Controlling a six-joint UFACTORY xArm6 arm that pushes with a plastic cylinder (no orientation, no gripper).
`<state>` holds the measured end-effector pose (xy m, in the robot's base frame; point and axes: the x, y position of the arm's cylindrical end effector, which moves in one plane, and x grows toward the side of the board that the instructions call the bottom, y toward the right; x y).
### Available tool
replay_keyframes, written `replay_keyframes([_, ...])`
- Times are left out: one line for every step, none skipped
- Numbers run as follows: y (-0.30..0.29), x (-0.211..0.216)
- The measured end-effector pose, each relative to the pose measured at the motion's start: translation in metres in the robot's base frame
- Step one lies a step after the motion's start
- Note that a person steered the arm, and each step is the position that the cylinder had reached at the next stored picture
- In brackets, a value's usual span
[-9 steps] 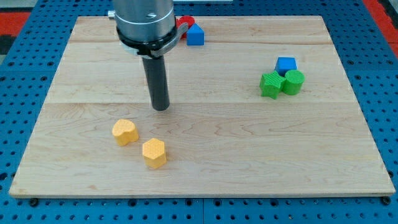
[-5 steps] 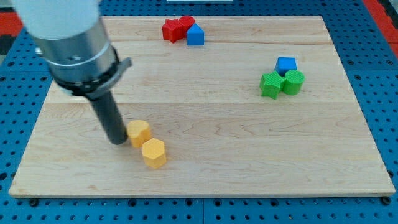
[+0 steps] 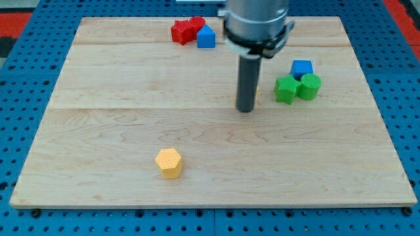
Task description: Move the yellow heart in a group of blocks
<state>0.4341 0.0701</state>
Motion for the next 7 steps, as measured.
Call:
replay_keyframes([0.02, -0.02])
replay_keyframes([-0.014, -0.02])
replay_keyframes([-0.034, -0.02])
replay_keyframes([-0.043, -0.039])
replay_keyframes([-0.006, -0.076])
replay_keyframes([0.035, -0.076])
replay_keyframes([-0.037, -0.081])
